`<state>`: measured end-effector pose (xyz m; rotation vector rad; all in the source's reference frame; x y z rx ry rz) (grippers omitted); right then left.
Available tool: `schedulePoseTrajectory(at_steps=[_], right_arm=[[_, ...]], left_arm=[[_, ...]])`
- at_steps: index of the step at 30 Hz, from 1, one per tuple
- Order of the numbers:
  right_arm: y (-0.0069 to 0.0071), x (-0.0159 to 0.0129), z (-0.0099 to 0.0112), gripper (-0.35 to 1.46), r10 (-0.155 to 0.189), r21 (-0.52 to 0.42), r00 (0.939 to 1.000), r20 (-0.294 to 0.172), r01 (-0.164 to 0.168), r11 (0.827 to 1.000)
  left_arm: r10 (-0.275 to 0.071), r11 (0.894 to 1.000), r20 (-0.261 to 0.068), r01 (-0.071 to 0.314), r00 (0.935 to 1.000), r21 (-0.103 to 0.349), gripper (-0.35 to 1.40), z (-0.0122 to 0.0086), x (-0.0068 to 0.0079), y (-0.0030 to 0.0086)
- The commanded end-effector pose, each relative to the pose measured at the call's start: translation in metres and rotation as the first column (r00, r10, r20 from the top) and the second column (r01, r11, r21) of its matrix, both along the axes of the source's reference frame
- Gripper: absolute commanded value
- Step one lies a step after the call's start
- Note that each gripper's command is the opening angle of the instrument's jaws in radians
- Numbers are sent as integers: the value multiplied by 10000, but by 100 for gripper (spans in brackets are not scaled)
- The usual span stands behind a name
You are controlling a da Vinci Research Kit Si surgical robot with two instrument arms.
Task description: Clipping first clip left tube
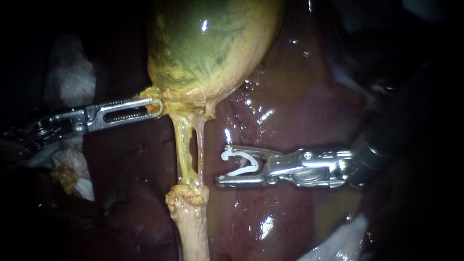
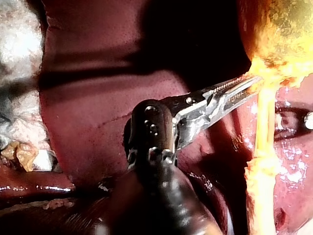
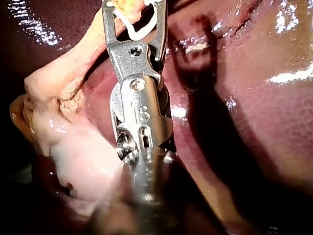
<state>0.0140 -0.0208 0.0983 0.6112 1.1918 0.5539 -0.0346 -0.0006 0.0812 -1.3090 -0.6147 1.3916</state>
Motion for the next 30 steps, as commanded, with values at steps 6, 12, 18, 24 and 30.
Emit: schedulePoseTrajectory(at_steps=[6,12,18,24,30], right_arm=[[-1,15,2,60,5,15,10000,13,-5,10000],[-1,29,5,60,96,298,9999,53,-98,9995],[-2,38,12,60,155,508,9998,79,-159,9986],[-8,46,24,60,244,656,9996,130,-252,9975],[-11,55,31,60,309,840,9994,165,-322,9959]], left_arm=[[-13,10000,-13,13,10000,-2,-35,-2,-3,-1],[-21,10000,-18,21,10000,-3,-35,-2,-5,-2],[-24,10000,-20,24,10000,-3,-35,-4,-6,-2],[-33,10000,-25,33,10000,-3,-35,-5,-8,-3],[-39,10000,-29,39,10000,-3,-35,-7,-10,-4]])
